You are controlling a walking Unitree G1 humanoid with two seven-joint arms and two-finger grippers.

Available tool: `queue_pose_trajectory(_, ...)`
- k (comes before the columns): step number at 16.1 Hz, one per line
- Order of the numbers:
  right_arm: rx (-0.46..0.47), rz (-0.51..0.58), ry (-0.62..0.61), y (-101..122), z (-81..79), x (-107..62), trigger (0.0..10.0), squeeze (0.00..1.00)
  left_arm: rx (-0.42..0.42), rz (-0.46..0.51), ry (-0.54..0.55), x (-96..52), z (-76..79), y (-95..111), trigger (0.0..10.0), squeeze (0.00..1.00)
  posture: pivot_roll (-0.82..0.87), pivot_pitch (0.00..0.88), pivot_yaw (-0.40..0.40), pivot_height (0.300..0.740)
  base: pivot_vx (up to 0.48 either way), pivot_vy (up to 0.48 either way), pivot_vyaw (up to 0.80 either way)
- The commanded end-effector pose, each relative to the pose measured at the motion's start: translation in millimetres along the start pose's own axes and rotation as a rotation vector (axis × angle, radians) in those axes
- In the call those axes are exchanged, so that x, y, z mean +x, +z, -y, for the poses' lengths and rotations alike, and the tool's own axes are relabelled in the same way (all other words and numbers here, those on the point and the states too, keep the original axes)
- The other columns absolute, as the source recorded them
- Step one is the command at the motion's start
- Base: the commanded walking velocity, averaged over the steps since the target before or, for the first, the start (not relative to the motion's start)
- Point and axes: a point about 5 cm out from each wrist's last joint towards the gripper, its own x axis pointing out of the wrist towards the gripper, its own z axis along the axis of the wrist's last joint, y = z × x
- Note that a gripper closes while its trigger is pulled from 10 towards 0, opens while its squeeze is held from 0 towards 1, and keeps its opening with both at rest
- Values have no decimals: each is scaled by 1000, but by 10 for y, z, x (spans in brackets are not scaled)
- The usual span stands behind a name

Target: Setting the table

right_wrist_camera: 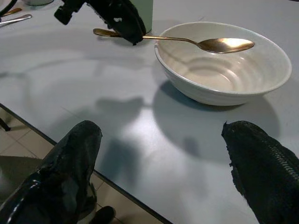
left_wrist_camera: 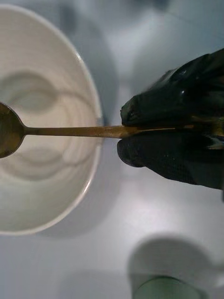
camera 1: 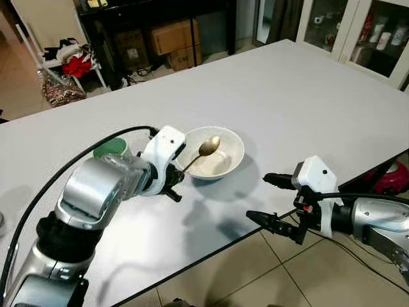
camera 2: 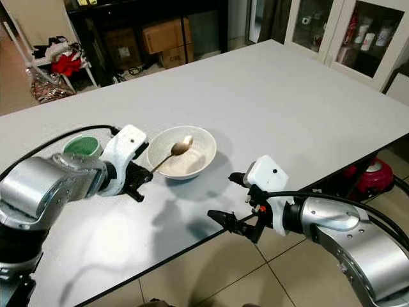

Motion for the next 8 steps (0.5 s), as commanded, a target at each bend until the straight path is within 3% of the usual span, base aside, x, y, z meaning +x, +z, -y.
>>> queue_pose_trajectory(1,-13,17,11,57,-22,-4,10000,0,1,12,31,-6,-51,41,10000,149,-94,0,137,740,0,0,0)
queue_pose_trajectory(3,-12,19,12,61,-23,-3,10000,0,1,19,32,5,-70,66,10000,263,-94,0,137,740,0,0,0)
queue_pose_trajectory(4,-10,23,14,67,-24,-3,10000,0,-1,24,34,11,-81,79,10000,541,-95,0,138,740,0,0,0)
queue_pose_trajectory(8,-8,54,13,101,-24,-4,10000,0,-2,33,38,24,-102,105,10000,561,-97,0,140,740,0,0,0)
